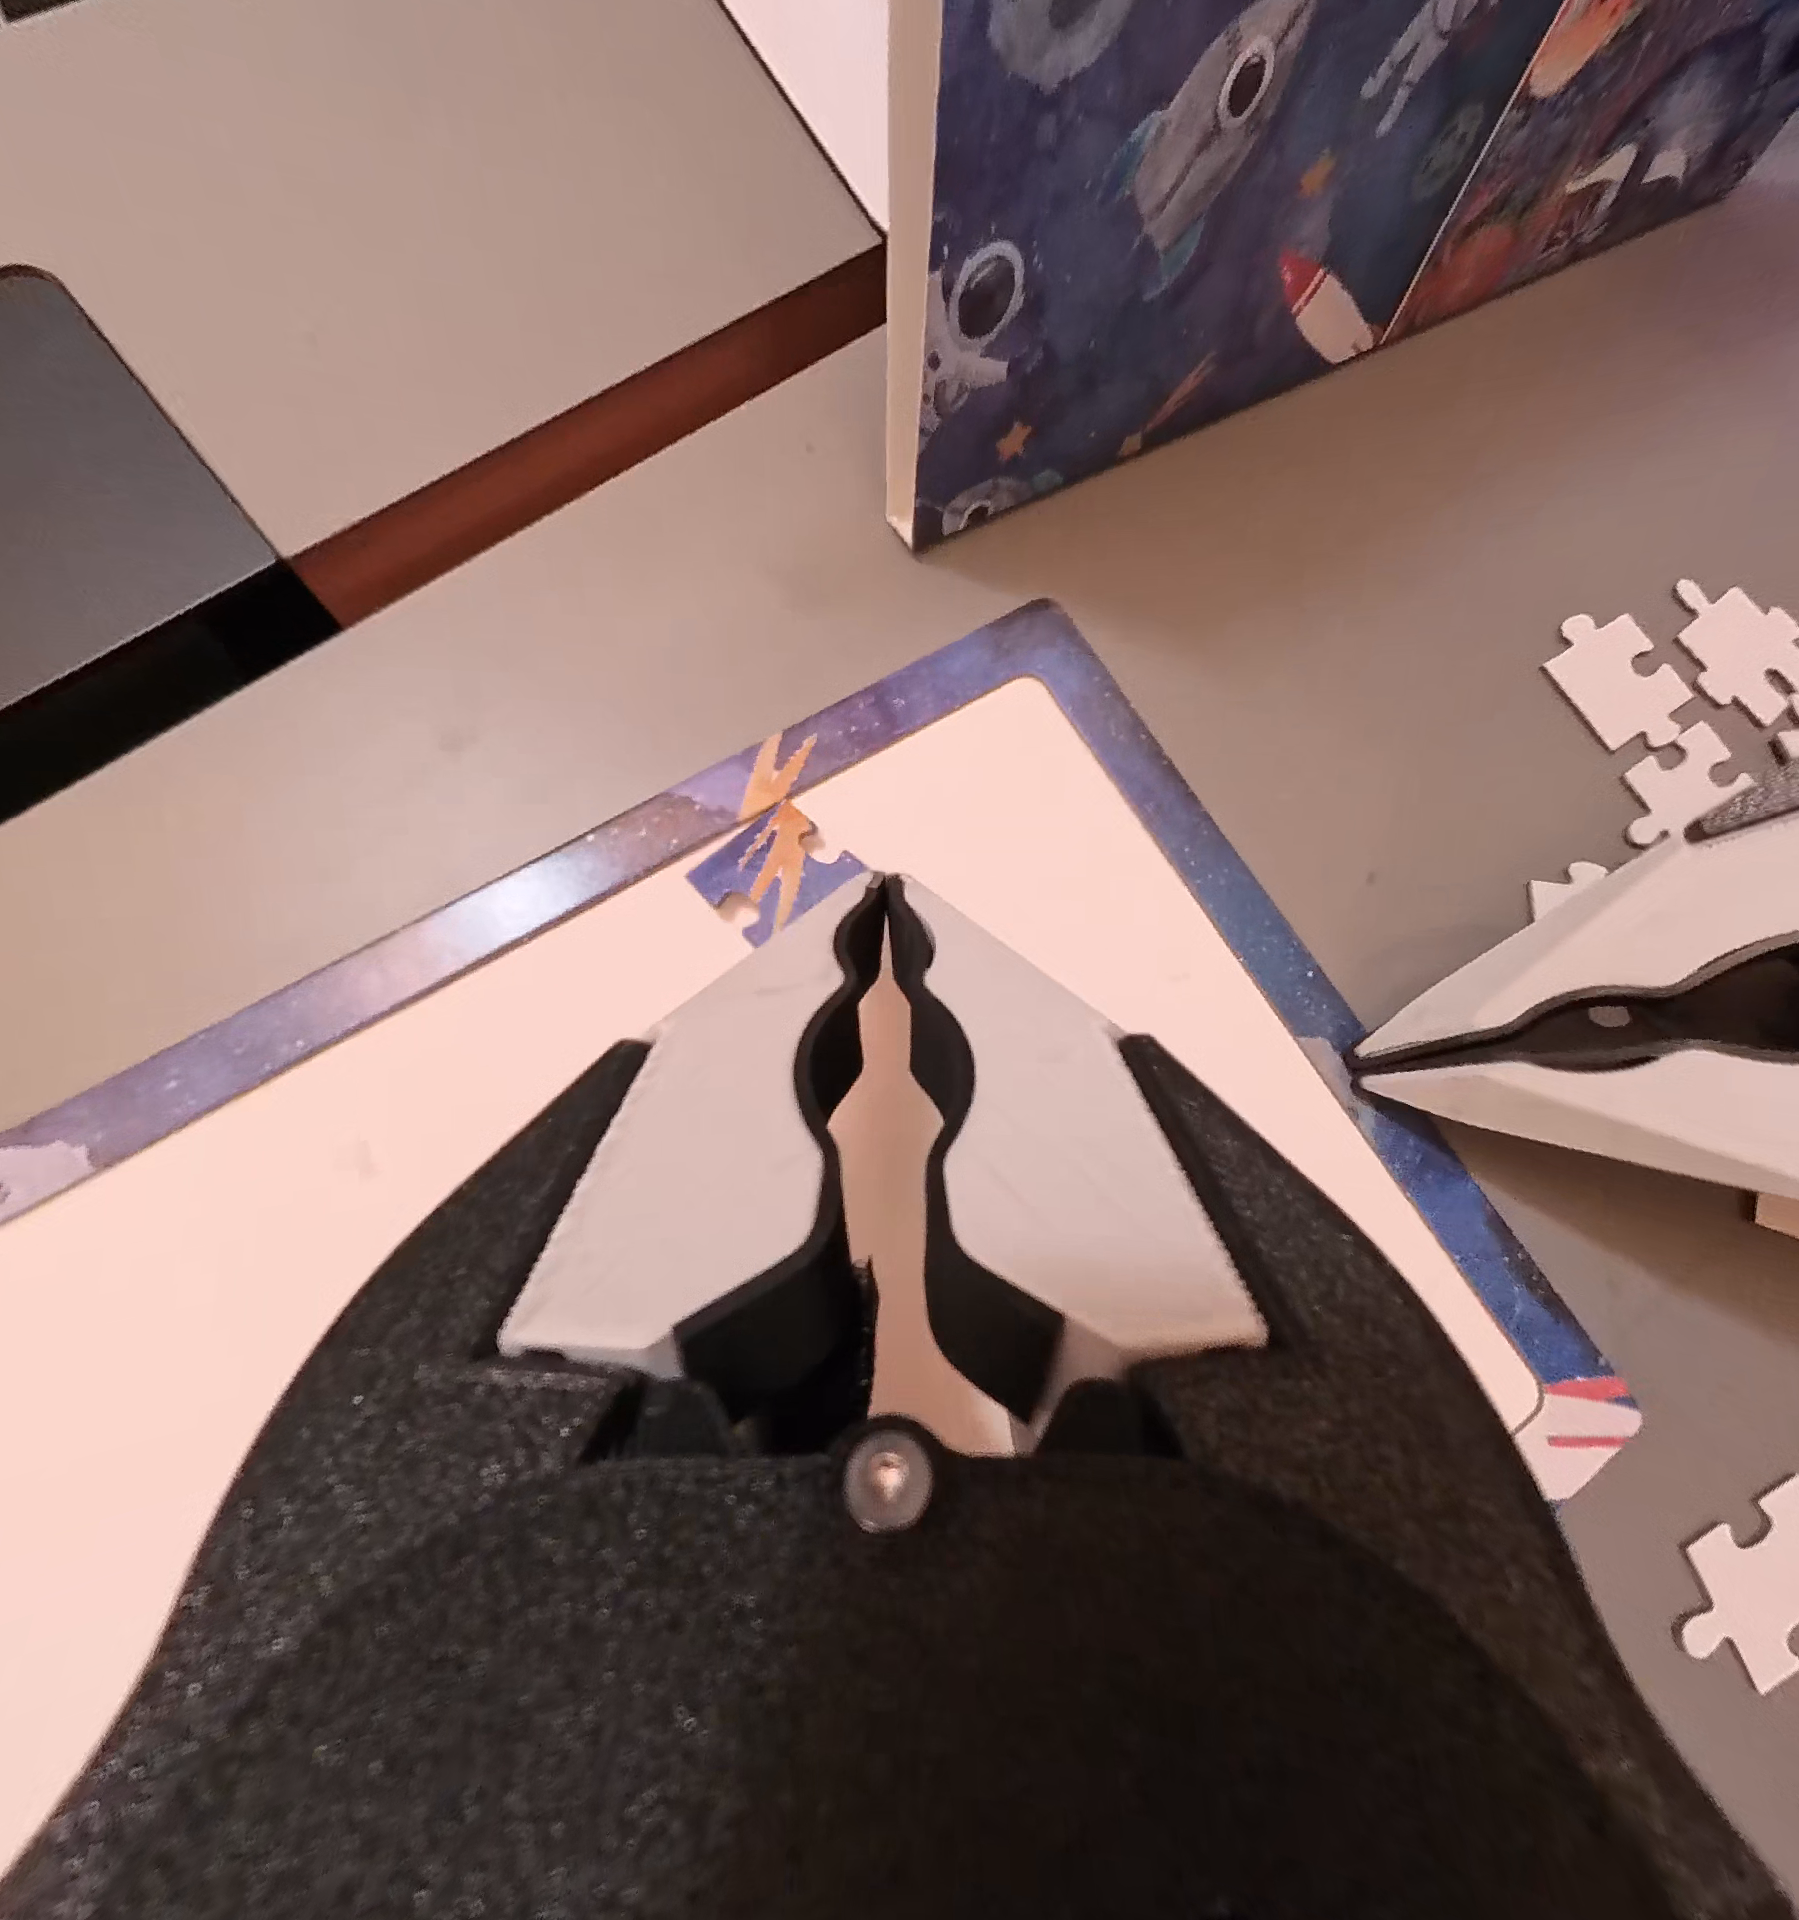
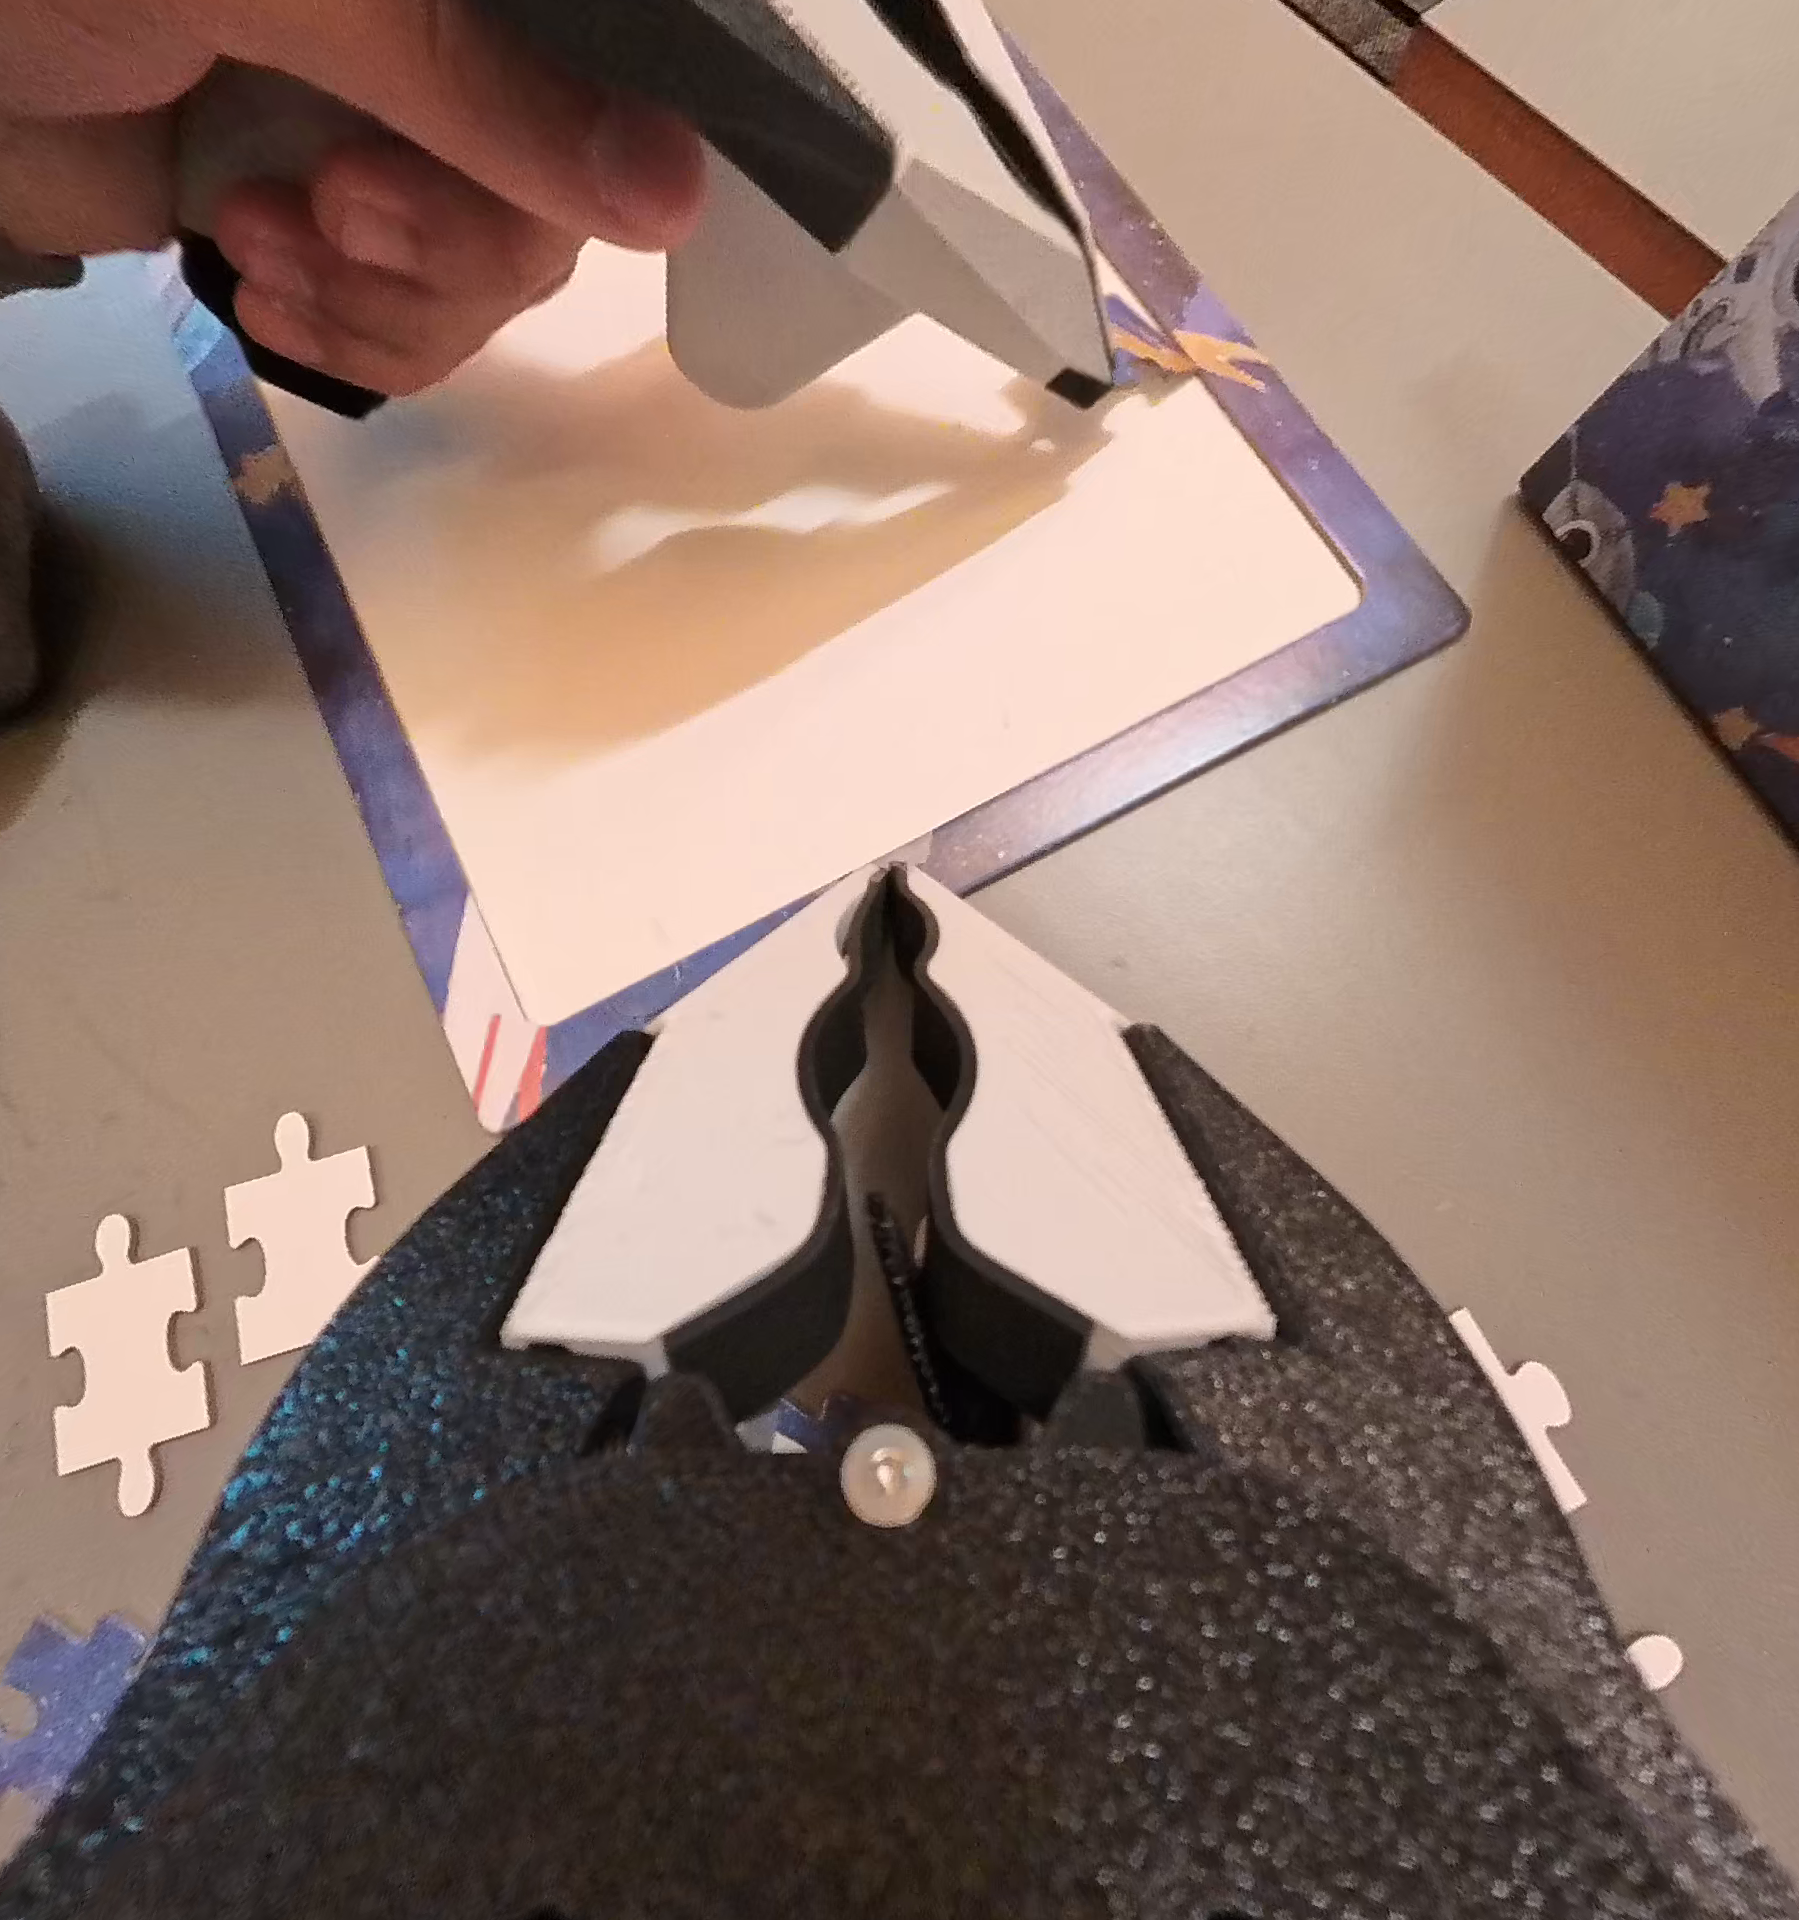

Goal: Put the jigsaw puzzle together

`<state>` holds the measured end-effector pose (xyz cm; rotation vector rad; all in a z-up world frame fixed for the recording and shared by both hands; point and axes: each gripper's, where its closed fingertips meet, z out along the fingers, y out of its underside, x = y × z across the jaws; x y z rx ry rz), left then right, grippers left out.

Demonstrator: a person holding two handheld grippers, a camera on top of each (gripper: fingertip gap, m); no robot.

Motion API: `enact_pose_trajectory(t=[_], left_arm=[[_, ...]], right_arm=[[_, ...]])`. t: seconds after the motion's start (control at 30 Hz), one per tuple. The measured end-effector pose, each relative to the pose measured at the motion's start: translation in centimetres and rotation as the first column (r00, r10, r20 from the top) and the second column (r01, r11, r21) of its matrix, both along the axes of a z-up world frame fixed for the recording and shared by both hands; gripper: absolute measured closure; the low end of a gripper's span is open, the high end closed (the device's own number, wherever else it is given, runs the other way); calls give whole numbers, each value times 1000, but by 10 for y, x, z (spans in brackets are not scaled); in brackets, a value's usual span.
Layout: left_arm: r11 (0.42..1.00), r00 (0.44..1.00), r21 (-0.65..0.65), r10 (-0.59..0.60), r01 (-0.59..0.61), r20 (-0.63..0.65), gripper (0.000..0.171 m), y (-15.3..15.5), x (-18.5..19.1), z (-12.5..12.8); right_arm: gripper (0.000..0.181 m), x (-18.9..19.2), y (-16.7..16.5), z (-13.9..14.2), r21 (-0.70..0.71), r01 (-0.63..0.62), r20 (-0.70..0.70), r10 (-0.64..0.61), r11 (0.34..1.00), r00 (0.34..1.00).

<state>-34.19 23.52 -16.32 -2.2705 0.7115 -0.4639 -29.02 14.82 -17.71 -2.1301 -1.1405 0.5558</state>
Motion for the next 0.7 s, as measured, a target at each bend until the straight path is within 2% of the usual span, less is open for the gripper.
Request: enact_pose_trajectory(t=[0.13, 0.27, 0.43, 0.7], left_arm=[[995, 995, -30, -97, 96, -35, 171, -13, 1, 1], [998, 998, -12, -65, 64, -25, 171, -3, -8, 8], [998, 991, -19, -67, 65, -113, 171, 10, -10, -12], [999, 989, 42, 1, 6, -149, 171, 24, -29, -13]], right_arm=[[181, 0, 0, 0, -5, 1, -5, -1, 1000, 1000], [181, 0, 0, 0, -6, 0, -4, 0, 1000, 1000], [181, 0, 0, 0, -7, 1, -6, -1, 1000, 1000], [181, 0, 0, 0, -13, 1, -11, -1, 1000, 1000]])
